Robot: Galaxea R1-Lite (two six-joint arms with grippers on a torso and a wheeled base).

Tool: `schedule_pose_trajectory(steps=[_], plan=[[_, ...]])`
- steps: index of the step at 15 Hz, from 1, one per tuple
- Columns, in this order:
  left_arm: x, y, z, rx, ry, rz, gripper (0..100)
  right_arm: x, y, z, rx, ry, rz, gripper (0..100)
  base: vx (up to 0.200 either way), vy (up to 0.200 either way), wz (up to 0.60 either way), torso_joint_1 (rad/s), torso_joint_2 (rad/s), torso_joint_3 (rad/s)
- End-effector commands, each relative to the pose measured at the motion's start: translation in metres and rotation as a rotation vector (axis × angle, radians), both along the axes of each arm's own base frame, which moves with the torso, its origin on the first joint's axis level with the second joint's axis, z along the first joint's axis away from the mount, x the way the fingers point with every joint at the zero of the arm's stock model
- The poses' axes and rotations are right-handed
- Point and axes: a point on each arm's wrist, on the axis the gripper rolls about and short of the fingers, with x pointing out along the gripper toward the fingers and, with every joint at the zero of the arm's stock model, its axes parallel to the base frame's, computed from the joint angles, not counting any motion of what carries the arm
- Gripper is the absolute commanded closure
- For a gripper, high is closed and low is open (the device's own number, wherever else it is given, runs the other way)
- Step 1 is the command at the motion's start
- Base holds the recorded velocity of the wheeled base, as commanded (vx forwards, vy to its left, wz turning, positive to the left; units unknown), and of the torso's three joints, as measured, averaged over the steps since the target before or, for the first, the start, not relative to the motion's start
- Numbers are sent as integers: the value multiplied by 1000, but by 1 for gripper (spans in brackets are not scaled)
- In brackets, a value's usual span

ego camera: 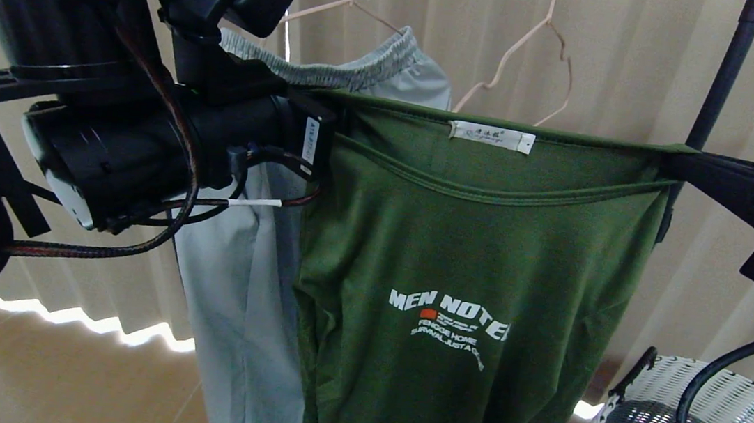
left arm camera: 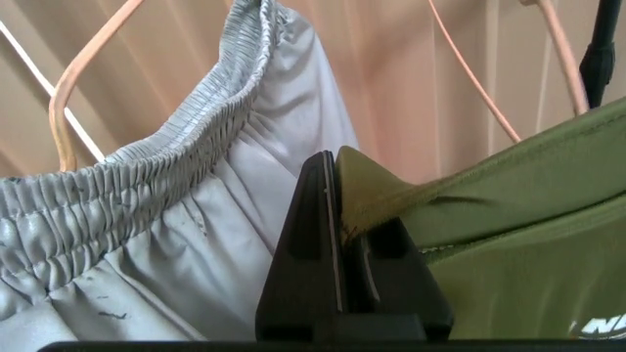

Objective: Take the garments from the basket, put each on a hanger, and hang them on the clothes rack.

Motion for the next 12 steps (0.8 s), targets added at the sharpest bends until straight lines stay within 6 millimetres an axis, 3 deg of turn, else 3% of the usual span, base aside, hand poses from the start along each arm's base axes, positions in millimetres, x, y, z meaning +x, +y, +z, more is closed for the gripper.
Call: schedule_pose_trajectory(steps=[1, 2, 6, 12], plan=[[-1, 0, 1, -2, -2, -1, 100, 0, 0, -2, -5, 6, 0, 100, 0, 0, 0, 0, 0, 0], [-1, 0, 0, 0, 1, 0, 100, 0, 0, -3, -7, 9, 0, 0, 0, 0, 0, 0, 0, 0], [-1, 4, -13, 25, 37, 31, 100, 1, 0, -20, -25, 51, 2, 0, 0, 0, 0, 0, 0, 0], [6, 12, -17, 29, 51, 240, 100, -2, 1, -19, 9, 0, 54, 0, 0, 0, 0, 0, 0, 0]])
